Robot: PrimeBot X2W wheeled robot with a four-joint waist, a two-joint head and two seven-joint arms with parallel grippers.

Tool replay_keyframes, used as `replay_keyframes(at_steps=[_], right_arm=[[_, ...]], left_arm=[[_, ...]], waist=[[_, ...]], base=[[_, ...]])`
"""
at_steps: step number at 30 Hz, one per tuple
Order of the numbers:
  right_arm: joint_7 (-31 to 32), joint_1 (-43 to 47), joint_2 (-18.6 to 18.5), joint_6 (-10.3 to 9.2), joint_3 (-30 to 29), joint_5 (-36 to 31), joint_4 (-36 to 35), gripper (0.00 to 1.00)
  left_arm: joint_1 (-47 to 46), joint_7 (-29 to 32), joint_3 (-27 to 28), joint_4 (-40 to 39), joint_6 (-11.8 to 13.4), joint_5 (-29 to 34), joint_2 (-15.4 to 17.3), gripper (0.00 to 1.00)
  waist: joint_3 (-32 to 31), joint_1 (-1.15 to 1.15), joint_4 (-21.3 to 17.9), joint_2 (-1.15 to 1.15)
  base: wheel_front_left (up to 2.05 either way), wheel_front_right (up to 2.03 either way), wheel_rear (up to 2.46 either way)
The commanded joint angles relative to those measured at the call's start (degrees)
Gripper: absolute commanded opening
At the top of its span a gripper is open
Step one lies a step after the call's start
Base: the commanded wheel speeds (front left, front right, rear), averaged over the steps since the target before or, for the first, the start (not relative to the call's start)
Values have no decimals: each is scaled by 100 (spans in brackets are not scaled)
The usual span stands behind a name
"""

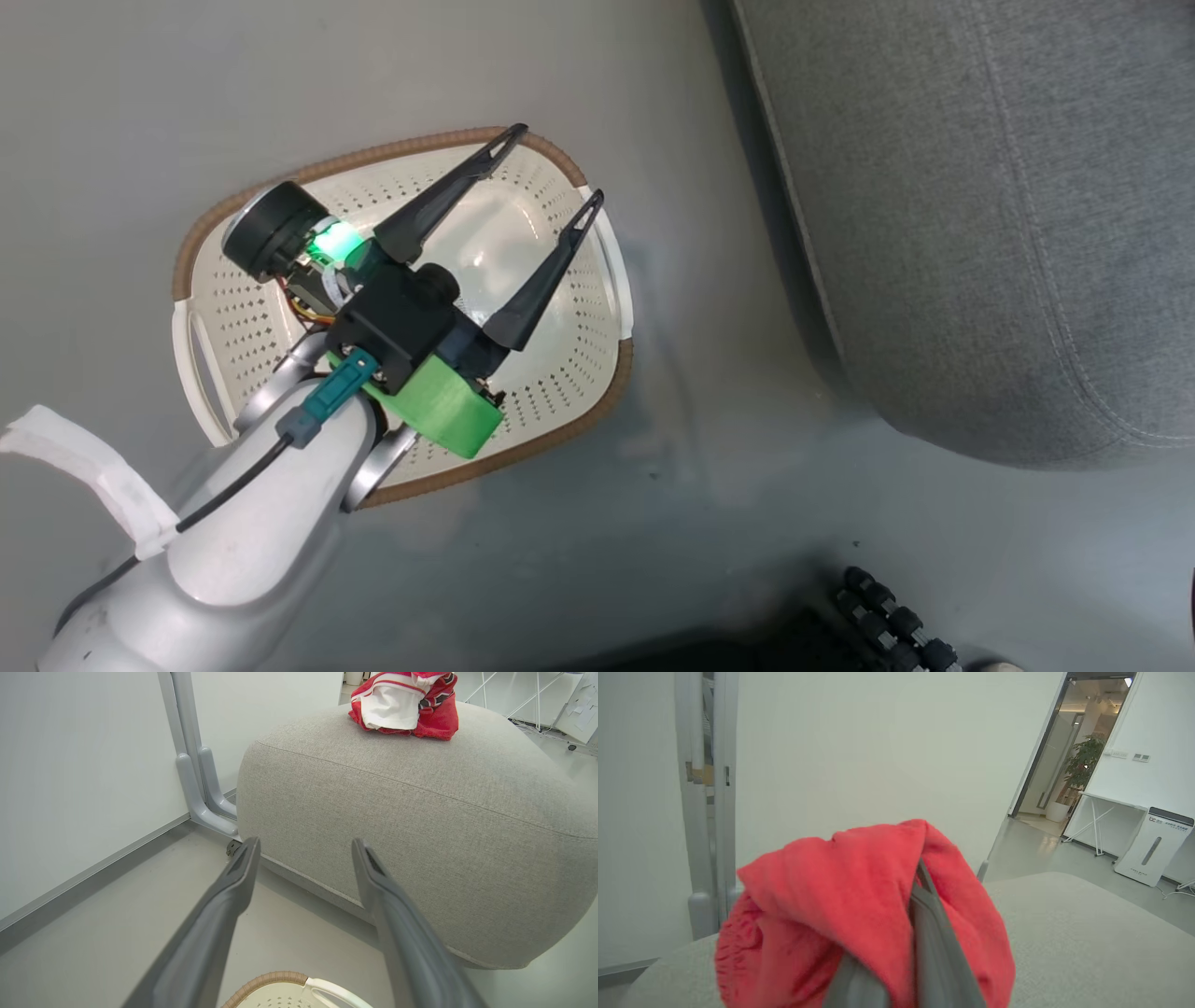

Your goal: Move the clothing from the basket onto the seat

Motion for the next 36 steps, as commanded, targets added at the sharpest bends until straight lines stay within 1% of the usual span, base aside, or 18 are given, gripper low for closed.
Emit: replay_keyframes(at_steps=[1,4,7,10,13,14,15,16,21,26,31,36], right_arm=[[0,-9,91,-4,19,-125,161,0],[-1,86,291,-5,-69,-283,395,0],[0,173,409,-5,-221,-422,592,0],[0,238,434,-5,-375,-504,814,0],[0,261,418,-5,-431,-505,893,0],[0,270,425,-5,-437,-483,884,30],[0,289,435,-5,-413,-467,871,50],[0,330,437,-5,-384,-461,856,100],[0,646,482,-5,-279,-369,697,100],[0,1204,579,-5,-77,-173,405,100],[-1,1946,579,-6,308,12,14,100],[0,2607,581,-6,750,309,-364,100]], left_arm=[[-73,5,44,-9,-7,40,81,100],[-14,5,59,4,2,57,116,100],[2,5,35,16,0,65,99,100],[-36,5,8,5,-10,69,46,100],[-37,5,37,15,-12,55,24,100],[-20,5,50,33,-13,46,24,100],[-1,5,64,47,-12,42,23,100],[28,5,79,62,-10,37,16,100],[204,5,179,119,25,-8,-81,100],[503,5,418,193,82,-104,-202,100],[885,5,817,261,182,-216,-279,100],[1347,5,1378,304,285,-287,-376,100]], waist=[[164,-1,44,-1],[218,-1,7,-1],[239,-1,6,-1],[219,-1,49,-1],[158,-1,71,-1],[123,-1,71,-1],[86,-1,69,-1],[35,-1,72,-1],[-344,-1,88,-1],[-899,-1,105,-1],[-1423,-1,113,-1],[-1924,-1,187,-1]], base=[[0,0,0],[0,0,0],[0,0,0],[0,0,0],[0,0,0],[0,0,0],[0,0,0],[0,0,0],[0,0,0],[0,0,0],[0,0,0],[0,0,0]])
